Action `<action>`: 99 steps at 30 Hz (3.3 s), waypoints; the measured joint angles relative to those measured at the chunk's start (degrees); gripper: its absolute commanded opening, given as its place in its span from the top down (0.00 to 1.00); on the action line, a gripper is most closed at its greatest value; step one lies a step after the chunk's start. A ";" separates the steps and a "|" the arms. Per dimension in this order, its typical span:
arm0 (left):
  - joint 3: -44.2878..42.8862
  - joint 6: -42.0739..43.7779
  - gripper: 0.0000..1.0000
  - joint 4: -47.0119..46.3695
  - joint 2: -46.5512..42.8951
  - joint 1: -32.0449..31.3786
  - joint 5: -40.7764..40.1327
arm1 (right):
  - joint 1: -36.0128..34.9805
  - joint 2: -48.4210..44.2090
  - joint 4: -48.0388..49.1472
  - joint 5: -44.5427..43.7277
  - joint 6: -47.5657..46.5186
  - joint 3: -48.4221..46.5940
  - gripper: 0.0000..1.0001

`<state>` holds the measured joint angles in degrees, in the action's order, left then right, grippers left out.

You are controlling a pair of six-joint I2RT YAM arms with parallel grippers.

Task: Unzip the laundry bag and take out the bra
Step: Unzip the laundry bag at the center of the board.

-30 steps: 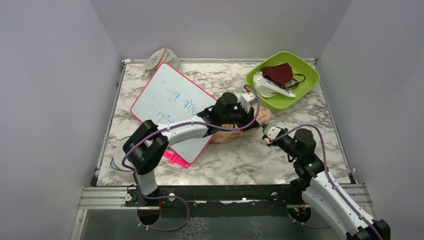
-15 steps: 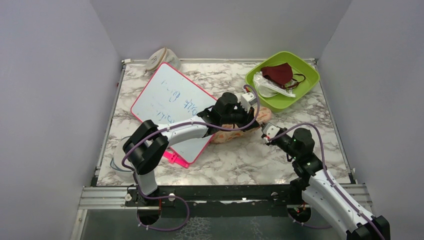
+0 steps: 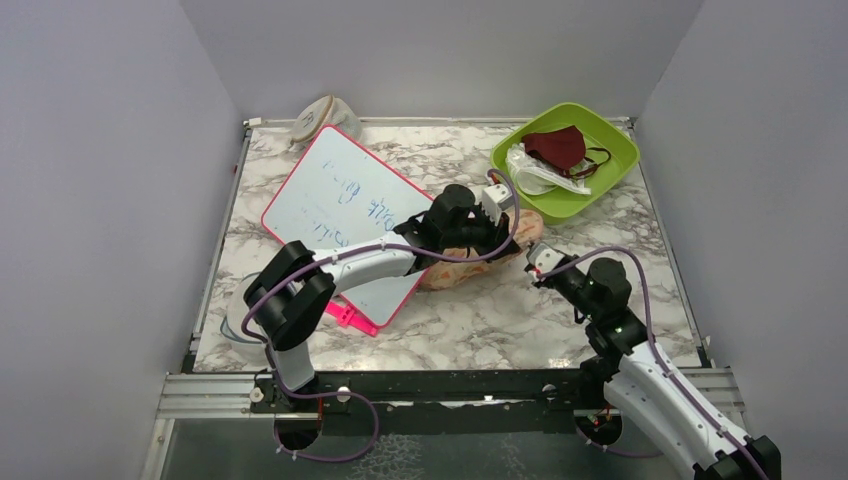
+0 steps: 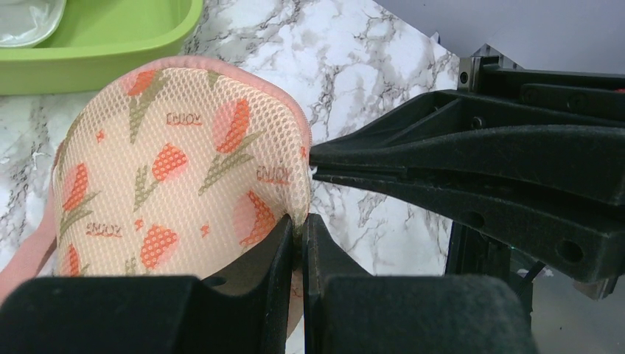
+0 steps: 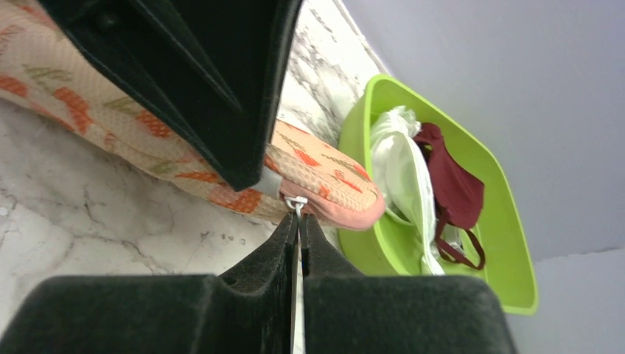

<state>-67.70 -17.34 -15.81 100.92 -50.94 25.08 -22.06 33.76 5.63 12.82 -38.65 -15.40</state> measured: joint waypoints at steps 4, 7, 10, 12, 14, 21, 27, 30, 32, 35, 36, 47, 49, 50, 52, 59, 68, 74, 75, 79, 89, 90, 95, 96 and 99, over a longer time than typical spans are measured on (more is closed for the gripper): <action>0.02 0.87 1.00 -0.28 -0.52 -0.20 -0.24 | -0.11 -2.25 -1.18 -3.85 -0.02 0.00 0.99; 0.28 1.73 1.00 -0.70 -0.55 -0.22 -0.24 | -0.11 -2.56 -1.42 -6.64 0.37 -0.09 0.99; 1.49 2.64 1.00 -1.88 -0.55 -0.28 0.17 | -0.11 -0.57 -1.77 -7.96 1.70 -0.90 0.99; 2.69 3.65 1.00 -3.17 -0.66 -0.31 0.72 | -0.11 1.38 -1.86 -8.63 2.62 -2.12 0.99; 4.52 5.29 1.00 -4.48 -1.40 -0.46 1.51 | -0.11 3.28 -2.12 -9.16 3.37 -3.13 0.99; 10.56 14.45 1.00 -9.25 -6.25 -3.34 3.06 | -0.09 7.82 -6.05 -7.67 5.07 -9.22 0.99; 14.08 21.07 0.93 -11.17 -7.98 -6.69 1.84 | -0.02 4.33 -9.64 -1.79 3.41 -9.49 0.99; 14.25 22.08 0.74 -11.21 -8.04 -7.04 0.26 | 0.02 1.81 -10.95 0.31 1.75 -9.42 0.99; 14.38 22.25 0.59 -11.30 -8.31 -7.21 -1.36 | 0.07 0.28 -10.78 0.70 1.07 -8.94 0.99; 15.28 21.86 0.41 -12.22 -9.29 -7.23 -3.54 | 0.07 -0.57 -10.78 0.79 0.83 -8.09 0.99; 15.54 21.38 0.39 -12.50 -9.62 -7.23 -4.09 | 0.07 -0.57 -10.78 0.79 0.83 -8.07 0.99; 16.61 7.17 0.28 -16.33 -10.93 -8.46 -11.74 | 0.07 -0.11 -14.86 0.72 1.99 -9.68 0.99; 16.61 4.46 0.22 -16.48 -10.93 -8.57 -13.07 | 0.04 -0.44 -15.30 -0.26 3.69 -9.88 0.99; 16.61 3.48 0.18 -16.52 -10.93 -8.70 -13.84 | 0.07 -0.44 -15.37 -2.16 6.21 -9.88 0.99; 16.61 1.70 0.15 -16.70 -10.91 -9.18 -15.56 | 0.04 0.33 -15.43 -6.43 10.32 -10.32 0.99; 14.34 -0.24 0.10 -16.72 -5.64 -15.61 -24.20 | 0.07 12.00 -17.42 -27.85 30.47 -21.70 0.49; -1.99 0.48 0.21 -8.72 10.54 -23.08 -37.86 | 0.15 19.98 -32.46 -37.53 47.34 -40.46 0.00; -14.32 1.97 0.36 -0.33 20.28 -23.87 -47.15 | 0.15 17.31 -39.50 -40.17 51.45 -49.16 0.00; -15.93 2.49 0.38 0.90 21.62 -23.91 -48.50 | 0.15 16.20 -40.30 -40.24 51.71 -49.75 0.00; -21.97 4.11 0.48 5.33 26.56 -24.22 -53.27 | 0.15 13.18 -42.34 -40.11 52.00 -51.36 0.00; -21.49 6.45 0.93 10.78 29.09 -24.35 -55.87 | 0.15 10.60 -44.74 -30.25 51.56 -50.45 0.00; -20.04 6.47 0.96 10.80 28.04 -24.22 -55.28 | 0.15 10.40 -44.83 -29.33 51.45 -50.07 0.00; -11.02 7.26 1.00 8.85 20.68 -23.56 -49.92 | 0.15 8.79 -45.07 -26.21 50.25 -48.22 0.00; -8.17 7.52 1.00 7.89 18.47 -23.37 -48.50 | 0.15 8.50 -45.05 -26.05 49.62 -47.98 0.00; 0.37 8.57 1.00 4.42 11.37 -22.36 -43.71 | 0.15 7.56 -44.92 -25.09 46.73 -46.77 0.00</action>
<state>-67.33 -8.78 -11.40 112.29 -73.30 -18.63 -21.91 41.32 -39.29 -12.27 8.08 -62.17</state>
